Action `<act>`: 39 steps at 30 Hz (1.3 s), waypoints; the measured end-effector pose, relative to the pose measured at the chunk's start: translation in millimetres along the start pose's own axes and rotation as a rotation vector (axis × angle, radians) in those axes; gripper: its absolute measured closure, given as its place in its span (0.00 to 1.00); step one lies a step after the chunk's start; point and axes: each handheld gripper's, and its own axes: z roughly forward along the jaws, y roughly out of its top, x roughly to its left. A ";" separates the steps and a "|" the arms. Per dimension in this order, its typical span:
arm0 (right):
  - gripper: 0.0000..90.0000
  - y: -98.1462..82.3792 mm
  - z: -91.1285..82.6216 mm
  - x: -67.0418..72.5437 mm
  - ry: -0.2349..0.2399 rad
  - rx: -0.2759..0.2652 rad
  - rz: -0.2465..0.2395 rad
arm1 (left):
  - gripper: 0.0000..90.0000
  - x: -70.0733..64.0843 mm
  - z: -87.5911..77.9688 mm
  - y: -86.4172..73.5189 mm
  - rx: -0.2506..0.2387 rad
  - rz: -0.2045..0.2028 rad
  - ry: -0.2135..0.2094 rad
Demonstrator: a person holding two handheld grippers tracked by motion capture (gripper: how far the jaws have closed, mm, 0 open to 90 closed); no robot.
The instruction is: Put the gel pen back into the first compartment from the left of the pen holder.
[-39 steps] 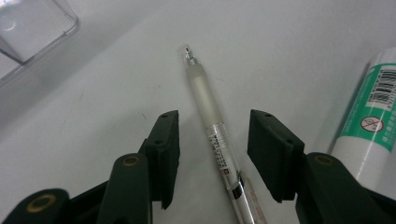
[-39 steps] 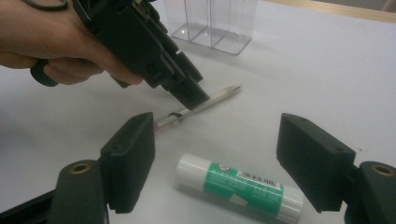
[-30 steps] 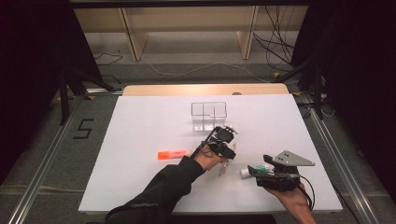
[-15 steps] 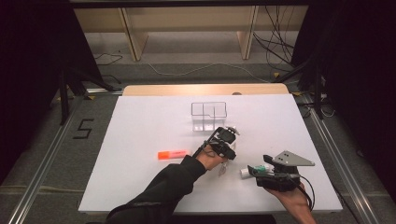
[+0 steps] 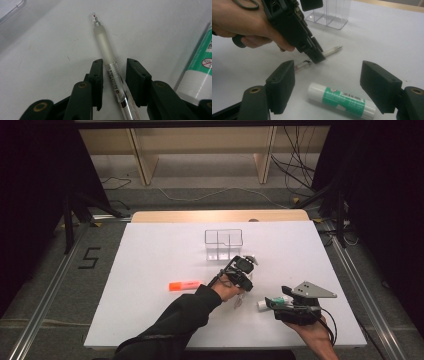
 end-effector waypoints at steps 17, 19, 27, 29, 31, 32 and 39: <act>0.32 0.2 0.0 0.4 0.001 0.000 -0.002 | 0.78 0.4 0.4 5.7 0.048 0.023 0.008; 0.32 0.1 0.2 0.4 0.001 0.000 -0.003 | 0.79 0.3 0.5 6.1 0.050 0.025 0.007; 0.32 0.0 0.8 0.4 0.000 0.002 0.001 | 0.82 -0.3 0.7 8.3 0.067 0.054 0.017; 0.32 0.1 0.8 0.5 0.000 0.001 0.001 | 0.82 -0.8 1.2 8.7 0.069 0.057 0.018; 0.32 0.2 0.4 0.5 0.000 0.003 -0.001 | 0.83 -0.9 1.1 9.1 0.072 0.060 0.020; 0.32 0.2 0.4 0.5 0.001 0.002 -0.002 | 0.84 -1.0 1.1 9.1 0.072 0.060 0.021; 0.32 0.3 0.7 0.5 0.001 0.003 -0.002 | 0.87 -2.4 1.9 10.9 0.079 0.089 0.034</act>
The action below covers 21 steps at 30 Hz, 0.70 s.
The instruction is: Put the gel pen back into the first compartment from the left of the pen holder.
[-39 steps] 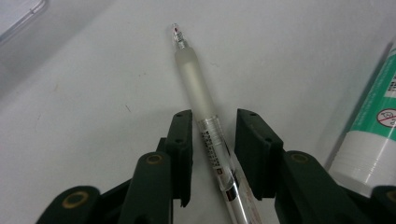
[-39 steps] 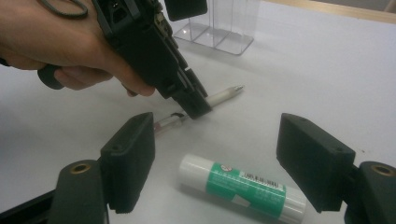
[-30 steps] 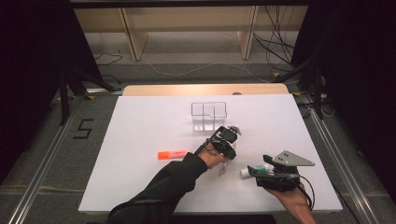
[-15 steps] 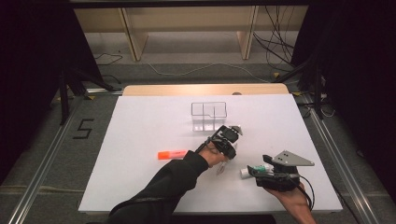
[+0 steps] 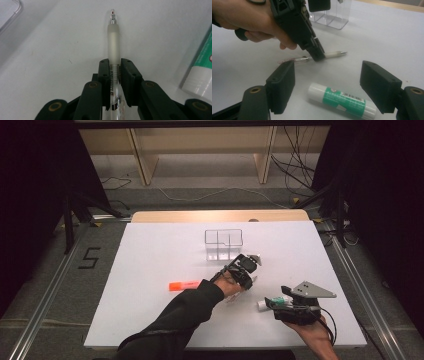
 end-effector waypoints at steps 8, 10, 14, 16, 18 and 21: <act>0.32 -0.2 0.1 -0.2 0.001 -0.002 0.002 | 0.88 -1.8 -0.9 0.3 -0.011 0.033 0.000; 0.32 -0.2 0.1 -0.3 0.001 -0.002 0.002 | 0.88 -1.6 -2.7 0.3 -0.034 0.031 -0.004; 0.33 -0.3 0.2 -0.4 0.001 -0.003 0.002 | 0.88 0.2 -11.5 0.0 -0.064 0.042 -0.013; 0.33 -0.3 0.2 -0.3 0.001 -0.004 0.002 | 0.88 3.0 -18.0 -0.7 -0.100 0.044 -0.013; 0.33 -0.3 0.1 -0.4 0.001 -0.007 0.000 | 0.88 6.5 -24.7 -2.0 -0.130 0.044 -0.022; 0.33 -0.3 0.2 -0.4 0.000 -0.007 0.000 | 0.88 10.0 -35.4 -6.2 -0.190 0.036 -0.036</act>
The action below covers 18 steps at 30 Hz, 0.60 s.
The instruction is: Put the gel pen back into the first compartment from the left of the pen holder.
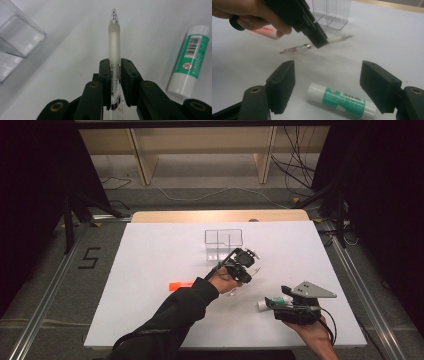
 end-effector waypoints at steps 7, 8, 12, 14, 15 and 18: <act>0.33 0.4 -0.3 0.4 0.000 0.000 0.002 | 0.88 11.1 -30.8 -13.1 -0.189 -0.036 -0.008; 0.33 0.4 -0.3 0.5 -0.002 0.000 0.002 | 0.88 13.6 -35.6 -14.7 -0.212 -0.046 -0.006; 0.33 0.8 0.0 0.7 0.001 -0.004 -0.005 | 0.88 24.7 -51.9 -19.8 -0.303 -0.077 0.009; 0.33 0.8 0.0 1.0 0.000 -0.003 -0.004 | 0.88 29.9 -57.5 -21.6 -0.340 -0.095 0.015; 0.32 0.9 -0.1 1.1 0.002 -0.004 -0.004 | 0.88 32.4 -60.3 -22.4 -0.350 -0.102 0.016; 0.32 0.9 -0.1 1.0 0.004 -0.006 -0.007 | 0.88 38.6 -66.8 -24.5 -0.402 -0.131 0.026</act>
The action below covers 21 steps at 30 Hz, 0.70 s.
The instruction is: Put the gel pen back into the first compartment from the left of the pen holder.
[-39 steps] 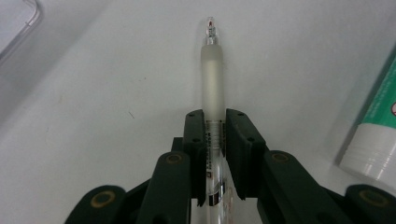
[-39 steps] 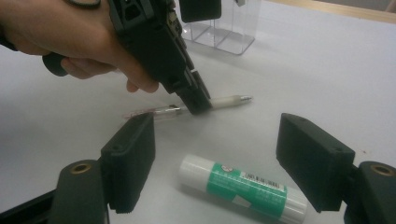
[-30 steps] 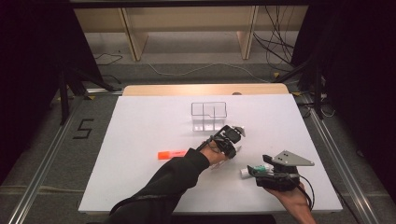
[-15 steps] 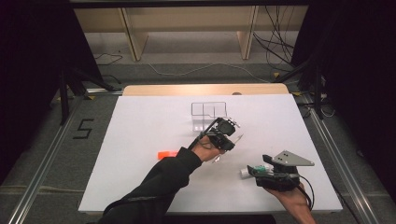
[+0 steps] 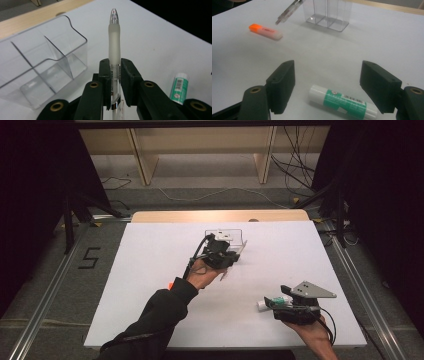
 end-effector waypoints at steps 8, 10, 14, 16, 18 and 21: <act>0.32 0.1 0.0 0.2 0.003 -0.007 0.002 | 0.88 11.5 -12.6 6.9 -0.107 -0.037 0.016; 0.32 0.0 0.0 0.1 0.003 -0.008 0.002 | 0.88 15.7 -15.3 9.3 -0.132 -0.055 0.018; 0.32 0.0 0.0 0.1 0.004 -0.008 0.003 | 0.88 22.9 -19.3 13.8 -0.165 -0.064 0.037; 0.32 0.0 0.1 0.1 0.003 -0.007 0.002 | 0.88 26.4 -21.0 16.3 -0.183 -0.074 0.045; 0.32 0.0 0.2 0.1 0.004 -0.008 0.002 | 0.88 30.8 -24.0 19.8 -0.200 -0.081 0.051; 0.32 0.1 0.2 0.0 0.004 -0.008 0.004 | 0.88 35.3 -27.4 23.9 -0.234 -0.094 0.065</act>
